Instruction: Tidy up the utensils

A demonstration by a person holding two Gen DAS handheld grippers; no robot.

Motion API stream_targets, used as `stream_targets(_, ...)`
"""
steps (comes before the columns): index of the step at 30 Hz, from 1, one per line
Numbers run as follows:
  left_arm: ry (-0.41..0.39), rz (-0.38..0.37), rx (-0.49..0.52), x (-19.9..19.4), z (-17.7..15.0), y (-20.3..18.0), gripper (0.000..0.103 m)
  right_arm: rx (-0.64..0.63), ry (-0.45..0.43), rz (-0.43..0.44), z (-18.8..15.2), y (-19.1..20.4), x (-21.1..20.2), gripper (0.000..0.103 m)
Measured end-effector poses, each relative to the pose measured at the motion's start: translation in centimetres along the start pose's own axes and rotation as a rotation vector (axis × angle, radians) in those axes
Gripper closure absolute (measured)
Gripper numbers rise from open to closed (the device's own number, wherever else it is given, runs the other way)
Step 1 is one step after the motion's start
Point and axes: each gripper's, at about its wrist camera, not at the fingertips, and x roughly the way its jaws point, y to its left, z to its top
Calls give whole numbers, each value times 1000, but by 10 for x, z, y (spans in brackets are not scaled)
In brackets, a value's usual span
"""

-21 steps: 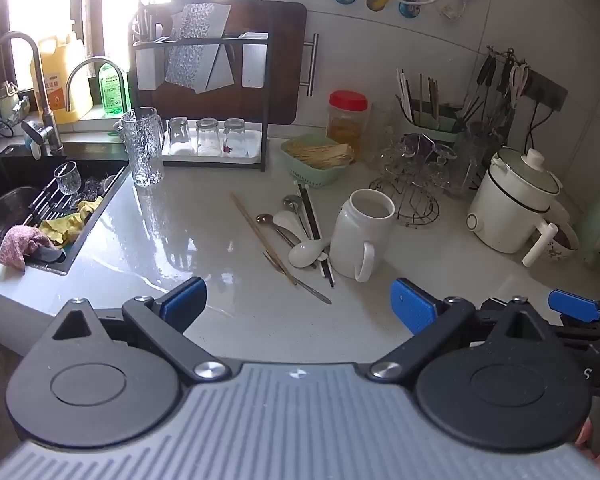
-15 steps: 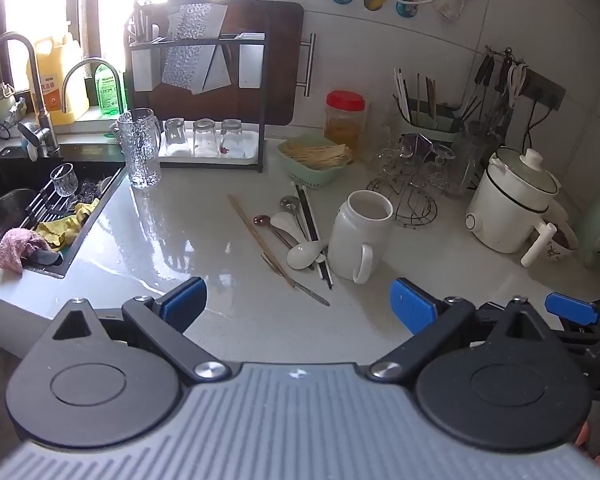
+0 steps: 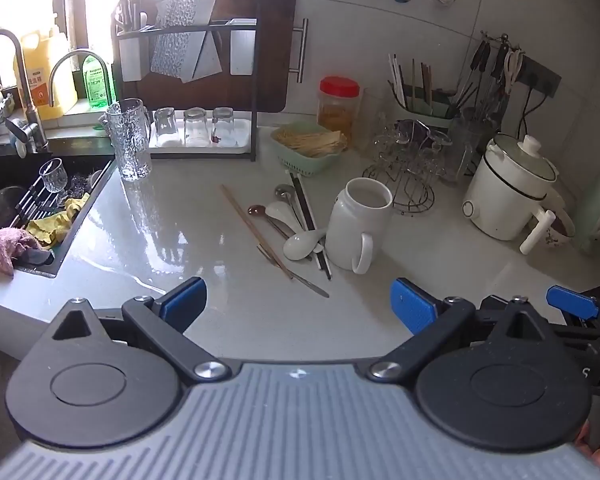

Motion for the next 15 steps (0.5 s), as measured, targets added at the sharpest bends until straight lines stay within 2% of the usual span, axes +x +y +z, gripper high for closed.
stream_targets(15,14,-4,3,-2,0,4,3,-9,16,-7,-5,9,-2,0)
